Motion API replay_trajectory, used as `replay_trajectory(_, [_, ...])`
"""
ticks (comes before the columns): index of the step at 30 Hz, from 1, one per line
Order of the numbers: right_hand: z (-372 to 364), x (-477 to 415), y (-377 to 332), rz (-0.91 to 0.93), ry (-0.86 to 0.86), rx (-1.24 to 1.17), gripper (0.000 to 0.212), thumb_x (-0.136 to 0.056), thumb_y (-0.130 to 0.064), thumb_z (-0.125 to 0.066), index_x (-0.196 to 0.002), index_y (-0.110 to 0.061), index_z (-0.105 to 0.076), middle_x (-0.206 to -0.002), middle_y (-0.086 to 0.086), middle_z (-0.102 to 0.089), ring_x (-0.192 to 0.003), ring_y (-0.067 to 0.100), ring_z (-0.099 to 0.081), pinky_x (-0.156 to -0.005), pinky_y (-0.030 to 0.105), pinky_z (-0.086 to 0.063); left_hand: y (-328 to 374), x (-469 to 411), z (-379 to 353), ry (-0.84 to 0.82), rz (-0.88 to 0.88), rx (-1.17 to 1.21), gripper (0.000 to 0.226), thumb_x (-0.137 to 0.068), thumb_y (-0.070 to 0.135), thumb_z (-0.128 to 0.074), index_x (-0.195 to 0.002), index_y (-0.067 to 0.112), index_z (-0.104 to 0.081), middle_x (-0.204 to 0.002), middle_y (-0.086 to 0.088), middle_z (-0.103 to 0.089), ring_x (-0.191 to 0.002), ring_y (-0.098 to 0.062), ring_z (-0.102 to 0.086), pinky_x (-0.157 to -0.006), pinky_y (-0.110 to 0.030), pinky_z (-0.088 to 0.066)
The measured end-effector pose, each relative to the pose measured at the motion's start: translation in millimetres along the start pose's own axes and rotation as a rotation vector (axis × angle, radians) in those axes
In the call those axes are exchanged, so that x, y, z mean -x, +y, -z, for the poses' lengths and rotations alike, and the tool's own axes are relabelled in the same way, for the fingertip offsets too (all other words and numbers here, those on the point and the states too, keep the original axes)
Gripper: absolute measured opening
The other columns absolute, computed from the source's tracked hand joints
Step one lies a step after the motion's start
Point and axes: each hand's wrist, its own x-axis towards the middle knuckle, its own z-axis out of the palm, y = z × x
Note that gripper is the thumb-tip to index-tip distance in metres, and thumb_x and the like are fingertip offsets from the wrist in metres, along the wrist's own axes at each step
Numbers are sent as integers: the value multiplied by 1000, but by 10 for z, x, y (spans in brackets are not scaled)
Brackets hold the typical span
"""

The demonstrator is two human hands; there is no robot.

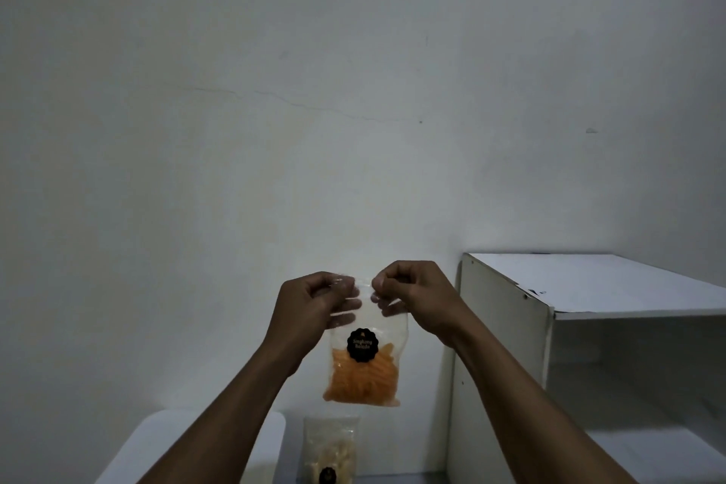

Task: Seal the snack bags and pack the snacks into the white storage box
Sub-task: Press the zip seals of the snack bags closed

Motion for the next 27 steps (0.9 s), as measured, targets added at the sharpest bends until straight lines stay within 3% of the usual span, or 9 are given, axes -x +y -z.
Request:
replay_trajectory(5, [22, -5, 41, -5, -49, 42, 14, -92, -15, -70, -91, -1, -73, -84, 13, -75, -74, 16, -69, -67, 31, -59, -1, -69, 36, 43, -56, -75, 13, -90, 8, -68, -83, -1, -74, -79, -17, -74, -78, -30, -74, -75, -41, -61])
replay_trajectory(11, [-1, -65, 12, 46, -39, 158, 9, -88, -10, -69, -83, -4, -74, -76, 8, -74, -69, 12, -64, -63, 28, -55, 21, -70, -5, -36, -4, -31, 13, -92, 11, -66, -92, 1, -74, -88, -13, -75, -82, -26, -75, -74, -40, -62])
replay_trajectory(15, [-6, -57, 34, 21, -27, 82, 12, -87, -12, -73, -89, 0, -74, -80, 12, -75, -70, 14, -67, -63, 30, -57, 29, -113, 12, -83, -2, -156, 9, -91, 10, -68, -88, 7, -75, -83, -7, -73, -72, -17, -67, -66, -30, -59])
replay_trajectory(19, [33, -10, 113, -55, -21, -84, 20, -91, -13, -70, -97, 6, -69, -91, 18, -76, -80, 22, -73, -71, 34, -60, 27, -160, 74, 35, -49, -196, 14, -88, 6, -68, -76, 10, -75, -78, -6, -73, -71, -14, -65, -61, -24, -55])
replay_trajectory(23, [46, 10, 143, -27, 15, -33, 10, -93, -9, -66, -87, -2, -68, -86, 17, -76, -74, 20, -71, -68, 33, -57, 7, -133, 64, -1, 26, -118, 10, -91, 14, -68, -85, 8, -75, -87, -10, -75, -74, -16, -67, -65, -27, -57])
replay_trajectory(27, [34, 8, 120, -21, 6, 17, 12, -91, -8, -68, -87, 3, -69, -84, 18, -77, -72, 21, -71, -66, 29, -55, 25, -108, 16, -107, 84, -141, 18, -89, 31, -70, -95, 16, -77, -92, -1, -78, -76, -11, -67, -68, -28, -56])
